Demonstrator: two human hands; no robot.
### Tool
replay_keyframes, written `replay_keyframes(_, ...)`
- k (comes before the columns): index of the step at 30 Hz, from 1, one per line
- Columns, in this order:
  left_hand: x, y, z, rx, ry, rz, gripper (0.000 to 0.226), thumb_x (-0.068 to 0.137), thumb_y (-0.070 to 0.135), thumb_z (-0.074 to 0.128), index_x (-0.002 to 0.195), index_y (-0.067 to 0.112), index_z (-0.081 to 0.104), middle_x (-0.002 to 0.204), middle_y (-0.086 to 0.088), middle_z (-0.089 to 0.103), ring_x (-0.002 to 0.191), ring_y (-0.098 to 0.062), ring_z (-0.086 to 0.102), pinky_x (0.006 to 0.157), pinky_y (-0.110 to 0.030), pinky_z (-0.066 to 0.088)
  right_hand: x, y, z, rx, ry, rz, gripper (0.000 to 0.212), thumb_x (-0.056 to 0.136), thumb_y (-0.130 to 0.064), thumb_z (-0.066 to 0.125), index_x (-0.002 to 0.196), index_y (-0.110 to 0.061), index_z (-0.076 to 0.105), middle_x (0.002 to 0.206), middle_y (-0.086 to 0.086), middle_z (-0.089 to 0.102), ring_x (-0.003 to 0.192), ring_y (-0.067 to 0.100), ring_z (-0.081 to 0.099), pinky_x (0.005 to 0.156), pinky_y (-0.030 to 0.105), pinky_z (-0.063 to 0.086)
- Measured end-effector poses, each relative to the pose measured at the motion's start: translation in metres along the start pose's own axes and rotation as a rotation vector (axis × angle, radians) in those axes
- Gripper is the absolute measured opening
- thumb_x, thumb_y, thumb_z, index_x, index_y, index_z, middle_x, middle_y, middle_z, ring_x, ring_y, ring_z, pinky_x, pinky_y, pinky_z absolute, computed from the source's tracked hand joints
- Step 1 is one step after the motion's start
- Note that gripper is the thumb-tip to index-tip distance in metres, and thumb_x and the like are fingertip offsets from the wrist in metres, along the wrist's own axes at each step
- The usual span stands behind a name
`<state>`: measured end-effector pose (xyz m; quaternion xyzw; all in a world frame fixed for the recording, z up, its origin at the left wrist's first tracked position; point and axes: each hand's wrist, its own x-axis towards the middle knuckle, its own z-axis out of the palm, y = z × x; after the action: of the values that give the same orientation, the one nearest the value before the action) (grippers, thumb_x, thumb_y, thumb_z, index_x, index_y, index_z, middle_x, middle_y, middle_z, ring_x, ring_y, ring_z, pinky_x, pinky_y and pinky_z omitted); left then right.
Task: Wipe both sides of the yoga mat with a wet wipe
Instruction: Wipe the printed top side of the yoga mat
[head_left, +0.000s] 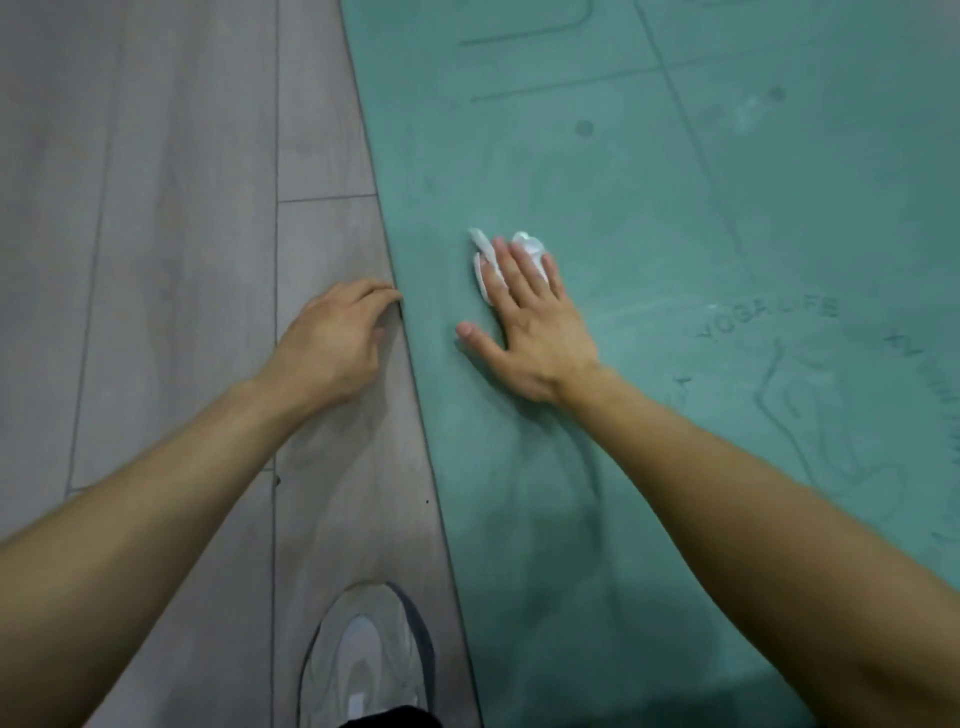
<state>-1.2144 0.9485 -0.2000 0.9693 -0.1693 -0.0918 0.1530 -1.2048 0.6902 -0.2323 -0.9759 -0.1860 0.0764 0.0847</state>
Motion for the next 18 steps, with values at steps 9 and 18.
replay_keyframes(9, 0.0, -0.014, -0.003, -0.031, 0.124, -0.13, 0.012, 0.095, 0.027, 0.07, 0.099, 0.016, 0.069, 0.1, -0.004, 0.063, 0.092, -0.024, 0.058, 0.081, -0.041, 0.052, -0.044, -0.016, 0.004, -0.107, -0.165, -0.644, 0.073, 0.11, -0.06, 0.03, 0.169, -0.027, 0.003, 0.177, -0.004, -0.004, 0.163, 0.02, -0.008, 0.132, 0.048, 0.004)
replay_keyframes(18, -0.016, -0.023, 0.0, -0.03, 0.239, -0.156, 0.016, 0.101, 0.025, 0.064, 0.096, 0.012, 0.07, 0.094, -0.005, 0.062, 0.084, -0.018, 0.052, 0.075, -0.037, 0.047, -0.061, -0.059, 0.009, -0.034, -0.132, -0.499, 0.08, 0.107, -0.065, 0.03, 0.169, -0.02, 0.008, 0.177, 0.002, -0.001, 0.163, 0.024, -0.008, 0.131, 0.049, 0.004)
